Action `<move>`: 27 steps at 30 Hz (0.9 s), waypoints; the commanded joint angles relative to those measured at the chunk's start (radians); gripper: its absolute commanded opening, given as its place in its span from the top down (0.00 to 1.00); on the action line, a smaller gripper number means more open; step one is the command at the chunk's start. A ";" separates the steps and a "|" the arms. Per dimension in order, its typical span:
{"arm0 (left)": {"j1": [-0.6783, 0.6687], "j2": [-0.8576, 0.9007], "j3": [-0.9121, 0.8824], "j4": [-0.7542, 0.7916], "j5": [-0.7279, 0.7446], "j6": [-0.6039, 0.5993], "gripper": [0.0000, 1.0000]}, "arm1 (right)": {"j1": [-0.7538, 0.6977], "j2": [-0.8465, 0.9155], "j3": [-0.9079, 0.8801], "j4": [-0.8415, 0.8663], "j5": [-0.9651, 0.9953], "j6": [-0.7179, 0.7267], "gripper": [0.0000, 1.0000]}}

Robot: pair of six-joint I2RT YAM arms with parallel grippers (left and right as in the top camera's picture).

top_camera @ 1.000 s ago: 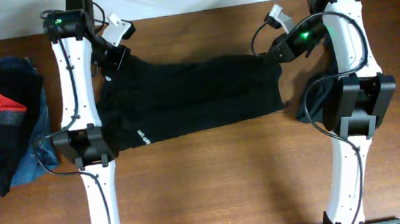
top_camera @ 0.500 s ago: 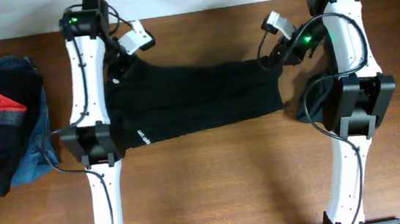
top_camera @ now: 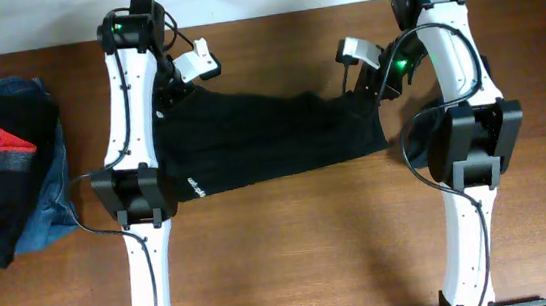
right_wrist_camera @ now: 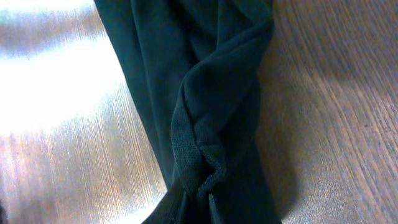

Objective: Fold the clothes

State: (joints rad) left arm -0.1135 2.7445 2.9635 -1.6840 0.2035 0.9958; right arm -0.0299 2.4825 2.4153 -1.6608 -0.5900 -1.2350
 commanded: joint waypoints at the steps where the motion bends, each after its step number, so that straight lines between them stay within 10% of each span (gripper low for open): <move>1: 0.005 -0.041 -0.005 -0.004 -0.010 0.024 0.99 | 0.003 -0.039 -0.016 0.001 0.019 -0.018 0.87; 27: 0.107 -0.041 -0.005 0.019 0.044 0.173 0.99 | 0.005 -0.035 -0.203 0.196 0.133 -0.018 0.91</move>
State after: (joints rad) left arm -0.0132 2.7445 2.9635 -1.6745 0.2222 1.1419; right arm -0.0299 2.4805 2.2345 -1.4609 -0.4381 -1.2423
